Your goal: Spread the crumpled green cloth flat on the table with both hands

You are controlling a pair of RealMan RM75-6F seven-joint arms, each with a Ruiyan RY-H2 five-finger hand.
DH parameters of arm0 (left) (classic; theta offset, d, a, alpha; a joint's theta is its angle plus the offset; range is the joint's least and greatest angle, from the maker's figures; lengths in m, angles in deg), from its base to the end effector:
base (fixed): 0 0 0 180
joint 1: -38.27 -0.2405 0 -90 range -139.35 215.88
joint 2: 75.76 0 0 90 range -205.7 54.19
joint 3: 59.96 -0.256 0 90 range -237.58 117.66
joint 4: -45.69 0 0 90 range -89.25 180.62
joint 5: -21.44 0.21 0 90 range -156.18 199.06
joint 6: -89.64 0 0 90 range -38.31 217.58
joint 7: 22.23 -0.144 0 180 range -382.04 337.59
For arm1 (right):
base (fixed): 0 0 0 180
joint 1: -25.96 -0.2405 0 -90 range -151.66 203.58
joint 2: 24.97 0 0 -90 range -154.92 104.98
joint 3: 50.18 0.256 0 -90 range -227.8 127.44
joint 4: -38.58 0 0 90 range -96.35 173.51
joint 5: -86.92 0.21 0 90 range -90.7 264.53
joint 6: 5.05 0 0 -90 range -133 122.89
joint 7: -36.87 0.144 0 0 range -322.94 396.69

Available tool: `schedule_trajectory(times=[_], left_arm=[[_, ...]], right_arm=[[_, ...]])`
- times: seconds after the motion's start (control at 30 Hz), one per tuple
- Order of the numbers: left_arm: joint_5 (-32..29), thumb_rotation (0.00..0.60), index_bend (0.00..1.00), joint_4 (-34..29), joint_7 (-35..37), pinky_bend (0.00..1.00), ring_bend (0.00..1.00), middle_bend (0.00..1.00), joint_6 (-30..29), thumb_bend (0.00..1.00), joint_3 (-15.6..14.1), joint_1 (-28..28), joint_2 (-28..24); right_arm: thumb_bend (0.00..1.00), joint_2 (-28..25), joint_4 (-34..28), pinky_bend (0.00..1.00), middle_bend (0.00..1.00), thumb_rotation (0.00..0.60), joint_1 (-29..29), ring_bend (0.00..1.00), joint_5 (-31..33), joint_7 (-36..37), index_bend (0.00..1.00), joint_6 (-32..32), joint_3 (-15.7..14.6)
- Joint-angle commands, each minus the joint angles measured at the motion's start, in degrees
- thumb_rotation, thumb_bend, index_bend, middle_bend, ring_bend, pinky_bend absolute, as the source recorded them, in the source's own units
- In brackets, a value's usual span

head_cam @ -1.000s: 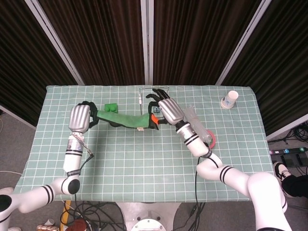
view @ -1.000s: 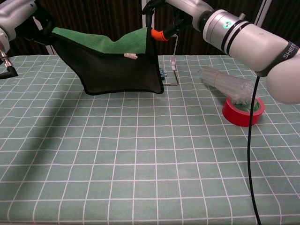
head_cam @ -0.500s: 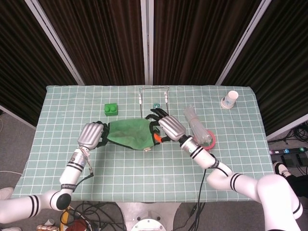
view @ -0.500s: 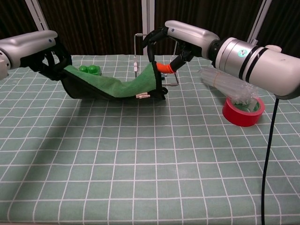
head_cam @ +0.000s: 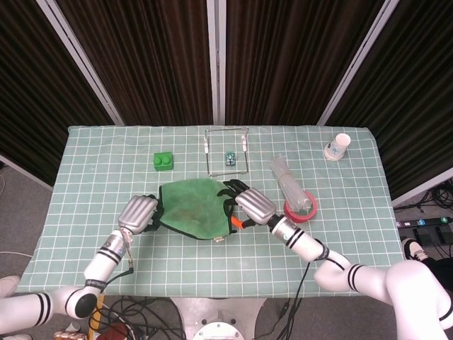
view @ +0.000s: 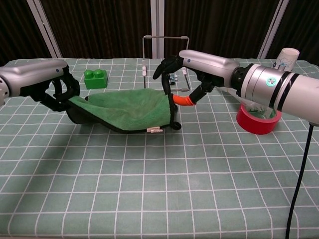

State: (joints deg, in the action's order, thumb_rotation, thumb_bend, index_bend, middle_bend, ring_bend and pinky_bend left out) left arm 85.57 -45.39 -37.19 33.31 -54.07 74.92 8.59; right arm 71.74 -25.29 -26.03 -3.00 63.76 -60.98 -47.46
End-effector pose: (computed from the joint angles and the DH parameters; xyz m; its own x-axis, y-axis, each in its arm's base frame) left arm -0.1819 0.3062 -0.0065 0.3585 0.3676 0.8581 0.9198 -0.2961 -0.2575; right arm -0.1130 -0.3581 -0.0576 0.2470 -0.4269 0.8699 -0.7961 -0.6012 -0.0690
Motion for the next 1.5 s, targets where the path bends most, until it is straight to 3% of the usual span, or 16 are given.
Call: schedule_trajectory(times=[0.03, 0.5, 0.93, 1.07, 1.23, 1.33, 1.5], left_arm=[[1.08, 0.6, 0.77, -0.5, 0.02, 0.44, 0.38, 0.55, 0.25, 0.48, -1.19, -0.45, -0.22], [4.48, 0.6, 0.75, -2.75, -1.84, 0.44, 0.38, 0.54, 2.49, 0.45, -6.1, -1.29, -0.12], [3.5, 0.6, 0.68, -2.74, -3.94, 0.44, 0.38, 0.52, 5.1, 0.41, -8.05, -1.13, 0.85], [1.88, 0.6, 0.58, -2.62, -4.93, 0.43, 0.38, 0.49, 6.4, 0.29, -8.33, -0.77, 0.95], [-0.92, 0.598, 0.37, -3.52, -7.03, 0.41, 0.31, 0.41, 7.82, 0.07, -8.55, 0.01, 0.25], [-1.5, 0.537, 0.3, -4.34, -7.2, 0.4, 0.26, 0.35, 7.9, 0.01, -8.58, 0.11, -0.17], [-1.1, 0.444, 0.27, -5.08, -6.48, 0.38, 0.23, 0.31, 7.14, 0.0, -8.19, 0.0, -0.75]], right_arm=[[0.44, -0.05, -0.48, 0.0, 0.2, 0.6, 0.6, 0.03, -1.02, -0.71, 0.59, -0.21, -1.23], [0.44, -2.69, -5.39, 0.0, 0.2, 0.6, 2.16, 0.02, -3.57, -5.8, 0.58, 2.34, -6.0], [0.44, -1.26, -4.32, 0.0, 0.2, 0.6, 3.46, 0.01, -4.76, -10.35, 0.58, 3.73, -8.18], [0.44, -0.46, -3.56, 0.0, 0.2, 0.6, 3.7, 0.0, -5.33, -11.47, 0.58, 3.66, -8.5], [0.44, 0.36, -2.69, 0.0, 0.2, 0.6, 3.89, 0.0, -6.14, -12.72, 0.58, 3.3, -8.72], [0.44, 0.65, -2.11, 0.0, 0.2, 0.6, 3.96, 0.0, -6.46, -13.5, 0.58, 3.18, -8.79], [0.44, 0.78, -1.9, 0.0, 0.2, 0.6, 3.86, 0.0, -7.25, -14.45, 0.58, 3.04, -9.05]])
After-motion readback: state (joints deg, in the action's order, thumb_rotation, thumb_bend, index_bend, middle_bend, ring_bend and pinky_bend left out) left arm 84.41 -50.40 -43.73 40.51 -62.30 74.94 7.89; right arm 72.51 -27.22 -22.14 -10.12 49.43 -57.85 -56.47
